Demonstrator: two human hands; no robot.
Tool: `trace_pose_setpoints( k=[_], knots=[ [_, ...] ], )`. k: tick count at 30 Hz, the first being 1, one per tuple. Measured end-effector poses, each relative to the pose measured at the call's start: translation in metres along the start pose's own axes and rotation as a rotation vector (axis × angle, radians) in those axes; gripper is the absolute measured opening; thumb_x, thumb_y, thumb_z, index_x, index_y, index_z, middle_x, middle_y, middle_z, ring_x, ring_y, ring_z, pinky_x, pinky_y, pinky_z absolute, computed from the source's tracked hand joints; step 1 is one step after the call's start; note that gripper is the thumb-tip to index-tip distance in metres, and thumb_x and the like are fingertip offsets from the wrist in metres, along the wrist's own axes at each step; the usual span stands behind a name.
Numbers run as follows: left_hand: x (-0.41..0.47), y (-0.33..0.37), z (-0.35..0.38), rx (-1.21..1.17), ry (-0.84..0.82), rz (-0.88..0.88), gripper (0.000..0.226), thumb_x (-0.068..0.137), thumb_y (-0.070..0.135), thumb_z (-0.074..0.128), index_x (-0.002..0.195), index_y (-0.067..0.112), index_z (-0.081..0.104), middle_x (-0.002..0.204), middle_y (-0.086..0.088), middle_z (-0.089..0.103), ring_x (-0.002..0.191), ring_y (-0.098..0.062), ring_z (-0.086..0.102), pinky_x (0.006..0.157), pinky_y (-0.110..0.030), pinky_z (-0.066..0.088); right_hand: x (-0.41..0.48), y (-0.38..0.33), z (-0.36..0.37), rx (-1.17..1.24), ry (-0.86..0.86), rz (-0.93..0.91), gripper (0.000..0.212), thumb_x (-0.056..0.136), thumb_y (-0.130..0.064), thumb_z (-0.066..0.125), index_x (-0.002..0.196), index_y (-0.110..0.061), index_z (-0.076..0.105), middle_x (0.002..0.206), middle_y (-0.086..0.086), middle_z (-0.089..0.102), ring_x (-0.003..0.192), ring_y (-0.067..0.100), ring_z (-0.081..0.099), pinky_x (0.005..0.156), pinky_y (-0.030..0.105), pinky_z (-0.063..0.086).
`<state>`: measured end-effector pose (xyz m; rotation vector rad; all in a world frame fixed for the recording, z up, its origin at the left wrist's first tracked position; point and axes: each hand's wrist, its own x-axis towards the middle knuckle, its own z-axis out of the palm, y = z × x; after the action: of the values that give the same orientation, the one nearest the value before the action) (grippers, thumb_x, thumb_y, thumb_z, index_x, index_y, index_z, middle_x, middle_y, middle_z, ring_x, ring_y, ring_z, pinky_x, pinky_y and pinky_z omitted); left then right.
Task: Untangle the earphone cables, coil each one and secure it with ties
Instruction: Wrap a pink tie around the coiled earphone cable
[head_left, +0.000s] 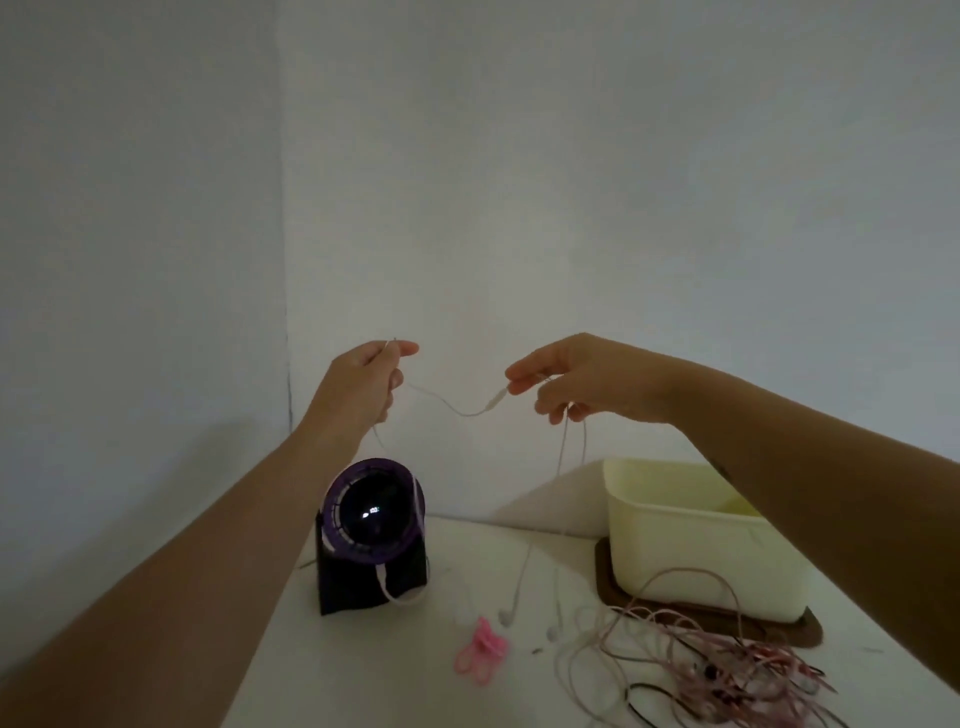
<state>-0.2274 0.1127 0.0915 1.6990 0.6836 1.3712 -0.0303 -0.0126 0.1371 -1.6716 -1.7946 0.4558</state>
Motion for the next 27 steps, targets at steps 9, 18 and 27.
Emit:
trace_pose_setpoints(
  k=[9, 18, 27],
  knots=[
    [0.001, -0.024, -0.017, 0.315, -0.015, -0.132, 0.028, 0.097, 0.029, 0.045, 0.114, 0.017, 0.064, 0.081, 0.002, 0.056, 0.067, -0.012, 0.048, 0.067, -0.028, 0.044, 0.005, 0.005, 0.014, 0.104, 0.128, 0.018, 0.028, 0.09, 0.0, 0.052, 0.111, -0.011, 0.066, 0.104, 0.0, 0.07, 0.082, 0.015, 0.069, 0.079, 0.02, 0.043],
    [-0.034, -0.01, 0.024, 0.364, -0.202, 0.009, 0.029, 0.097, 0.031, 0.047, 0.086, 0.014, 0.068, 0.081, 0.002, 0.068, 0.073, -0.007, 0.062, 0.074, -0.025, 0.047, -0.006, 0.011, 0.009, 0.338, 0.14, -0.01, 0.024, 0.093, 0.0, 0.049, 0.104, -0.009, 0.068, 0.103, 0.005, 0.071, 0.063, 0.013, 0.062, 0.083, 0.031, 0.052],
    [-0.047, -0.006, 0.071, -0.419, -0.41, -0.569, 0.053, 0.098, 0.049, 0.032, 0.108, 0.006, 0.064, 0.101, -0.008, 0.072, 0.096, -0.021, 0.066, 0.085, -0.035, 0.05, -0.026, 0.01, 0.016, 0.32, -0.01, -0.112, 0.025, 0.094, 0.0, 0.048, 0.099, -0.009, 0.07, 0.096, 0.006, 0.071, 0.066, 0.013, 0.062, 0.073, 0.025, 0.053]
  ],
)
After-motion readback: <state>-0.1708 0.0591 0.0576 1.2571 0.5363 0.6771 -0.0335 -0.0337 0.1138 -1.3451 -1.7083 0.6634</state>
